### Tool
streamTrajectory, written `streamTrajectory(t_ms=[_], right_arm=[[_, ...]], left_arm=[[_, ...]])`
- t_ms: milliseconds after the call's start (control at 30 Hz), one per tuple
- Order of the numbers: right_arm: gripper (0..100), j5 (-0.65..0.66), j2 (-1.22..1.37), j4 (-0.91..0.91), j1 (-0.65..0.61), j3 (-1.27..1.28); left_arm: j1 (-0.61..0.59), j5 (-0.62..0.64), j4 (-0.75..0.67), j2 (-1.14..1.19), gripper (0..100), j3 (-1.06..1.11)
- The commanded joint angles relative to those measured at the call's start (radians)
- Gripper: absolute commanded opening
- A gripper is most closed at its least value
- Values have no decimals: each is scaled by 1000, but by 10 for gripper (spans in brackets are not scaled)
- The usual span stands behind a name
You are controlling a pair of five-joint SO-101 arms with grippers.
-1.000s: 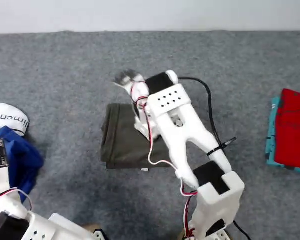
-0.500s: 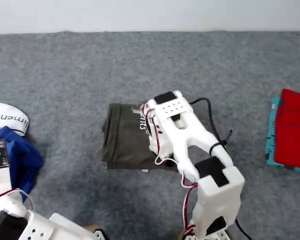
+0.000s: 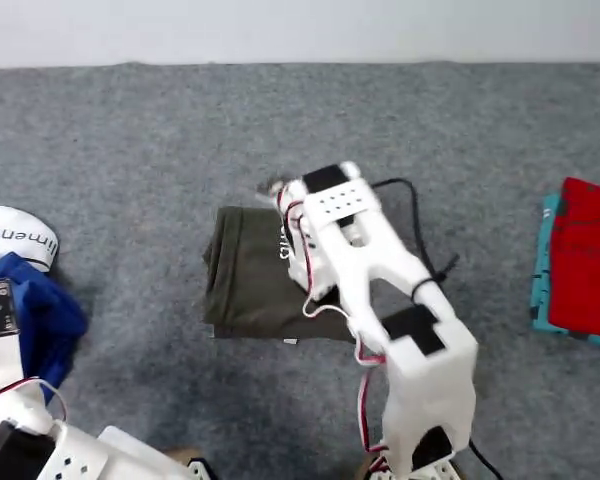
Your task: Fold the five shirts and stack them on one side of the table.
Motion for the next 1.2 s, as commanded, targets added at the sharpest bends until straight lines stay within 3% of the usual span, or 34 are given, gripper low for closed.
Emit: streamTrajectory(t_ms=[0,267,433,767,967,1167], right_arm=[[9,-6,61,-12,15,-44],[9,-5,-90,196,8,-376],[9,-3,-116,162,8,-390],[10,-8,309,41,31,-476],[10,-5,251,194,10,-755],[14,-3,239,111,-59,-895]], left_arm=[[2,8,-26,-5,16,-2],[2,5,-51,-5,16,-2],[3,5,-57,-5,16,-2],[2,5,-51,-5,16,4],[2,5,-55,-5,16,4],[-6,5,-49,-5,16,1]])
